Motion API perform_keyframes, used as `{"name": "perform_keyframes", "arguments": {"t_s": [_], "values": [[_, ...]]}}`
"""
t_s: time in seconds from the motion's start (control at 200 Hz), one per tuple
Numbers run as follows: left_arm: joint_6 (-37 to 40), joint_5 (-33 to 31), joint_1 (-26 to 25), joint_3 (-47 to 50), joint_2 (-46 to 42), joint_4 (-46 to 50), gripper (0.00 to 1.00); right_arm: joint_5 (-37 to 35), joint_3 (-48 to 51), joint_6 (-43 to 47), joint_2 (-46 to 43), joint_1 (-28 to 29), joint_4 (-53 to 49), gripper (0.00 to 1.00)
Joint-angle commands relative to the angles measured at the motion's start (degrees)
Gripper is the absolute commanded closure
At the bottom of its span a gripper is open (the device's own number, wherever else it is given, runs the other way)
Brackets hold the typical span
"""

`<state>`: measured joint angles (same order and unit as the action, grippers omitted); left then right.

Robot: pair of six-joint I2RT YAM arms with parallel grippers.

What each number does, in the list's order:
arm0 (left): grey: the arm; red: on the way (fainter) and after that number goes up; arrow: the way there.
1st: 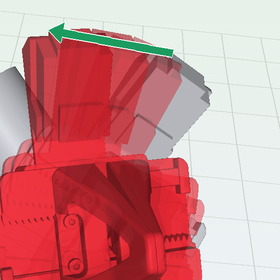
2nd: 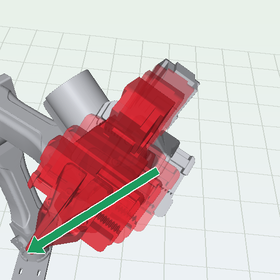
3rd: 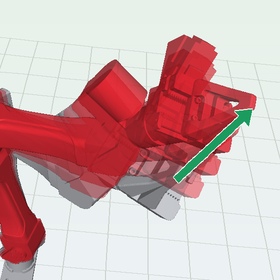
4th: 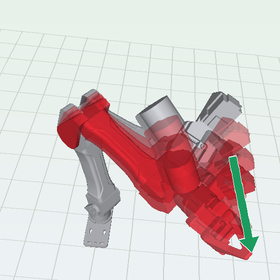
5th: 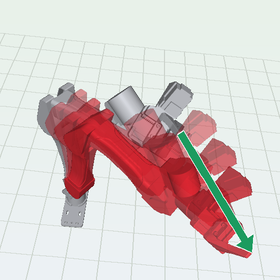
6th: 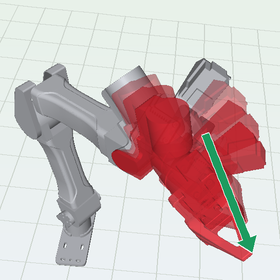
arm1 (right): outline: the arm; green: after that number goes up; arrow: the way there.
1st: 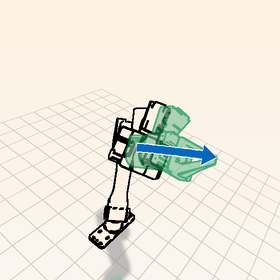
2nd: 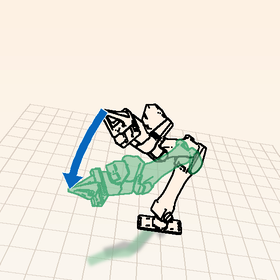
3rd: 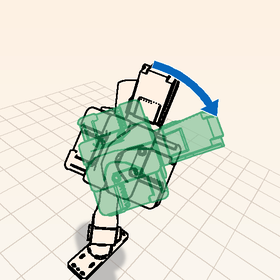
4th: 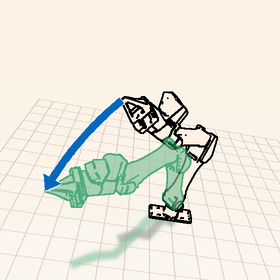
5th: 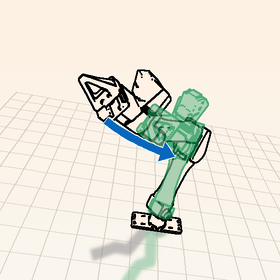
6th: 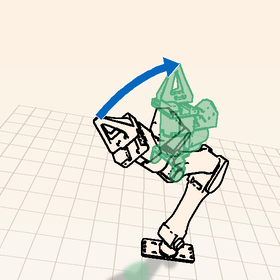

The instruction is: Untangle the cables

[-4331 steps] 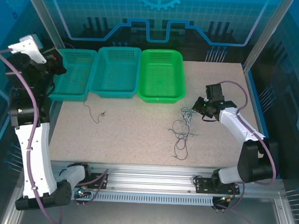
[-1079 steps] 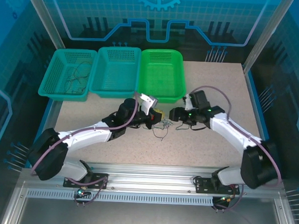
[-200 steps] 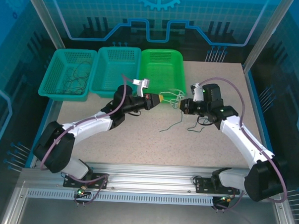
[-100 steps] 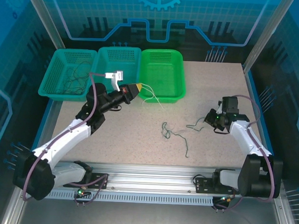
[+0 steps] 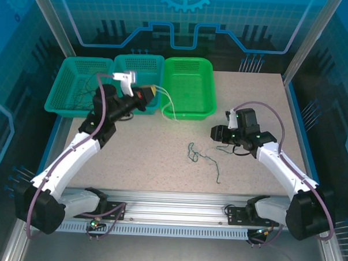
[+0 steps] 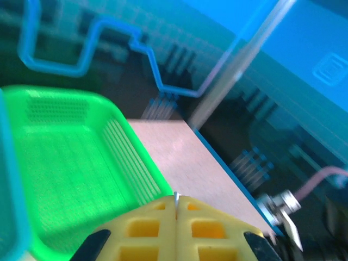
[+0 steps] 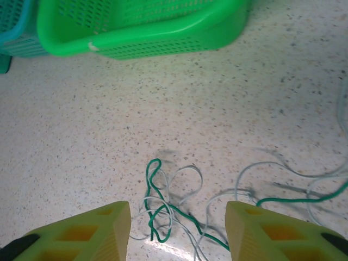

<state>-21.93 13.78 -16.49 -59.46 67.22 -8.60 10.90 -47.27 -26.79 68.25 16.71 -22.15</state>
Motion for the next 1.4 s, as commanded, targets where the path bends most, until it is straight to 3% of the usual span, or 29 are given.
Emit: {"name": "perform_keyframes", "arguments": {"t_s": [0.0, 0.245, 0.29, 0.335, 0.465, 0.635, 0.8, 1.036, 1.196, 1.291, 1.396], "values": [[7.56, -5.16, 5.11, -6.76, 5.81, 1.81, 1.00, -1.84, -1.31, -0.56, 0.44, 0.93, 0.83, 0.49], [6.83, -4.39, 14.29, -19.80, 25.40, 1.76, 1.00, -3.92, -2.67, -0.24, -2.13, 1.48, -3.07, 0.46], [6.37, -4.93, 15.25, -21.92, 27.86, 2.57, 0.85, -4.53, -2.81, -0.09, -3.04, 1.46, -4.00, 0.45], [5.34, -4.91, 16.30, -23.20, 29.34, 2.85, 0.78, -5.02, -2.77, 0.15, -3.87, 1.49, -4.72, 0.45], [3.50, -4.06, 17.37, -22.60, 27.54, 1.34, 0.56, -6.70, -2.78, 0.47, -5.78, 1.33, -6.64, 0.43], [-0.56, 2.79, 16.07, -17.05, 19.93, -0.82, 0.56, -8.12, -2.83, 0.36, -5.55, 1.00, -7.27, 0.42], [0.61, 5.35, 6.47, -8.32, 10.23, -0.30, 0.58, -8.94, -4.40, -0.36, -2.73, 0.86, -8.81, 0.42], [5.32, -2.36, -15.36, 0.42, 5.99, 7.99, 0.59, -9.05, -3.45, -1.11, -0.37, 0.82, -10.43, 0.41], [3.10, -11.99, -27.28, 2.10, 10.93, 13.34, 0.58, -9.75, -1.72, -2.69, 2.12, 0.82, -11.51, 0.42], [-1.89, -16.70, -30.21, 0.67, 16.39, 17.31, 0.55, -9.28, -1.19, -3.19, 4.37, 0.95, -11.25, 0.44], [-3.67, -17.76, -31.88, -1.96, 23.23, 19.96, 0.52, -9.65, -0.84, -3.38, 6.86, 1.21, -11.25, 0.45]]}}
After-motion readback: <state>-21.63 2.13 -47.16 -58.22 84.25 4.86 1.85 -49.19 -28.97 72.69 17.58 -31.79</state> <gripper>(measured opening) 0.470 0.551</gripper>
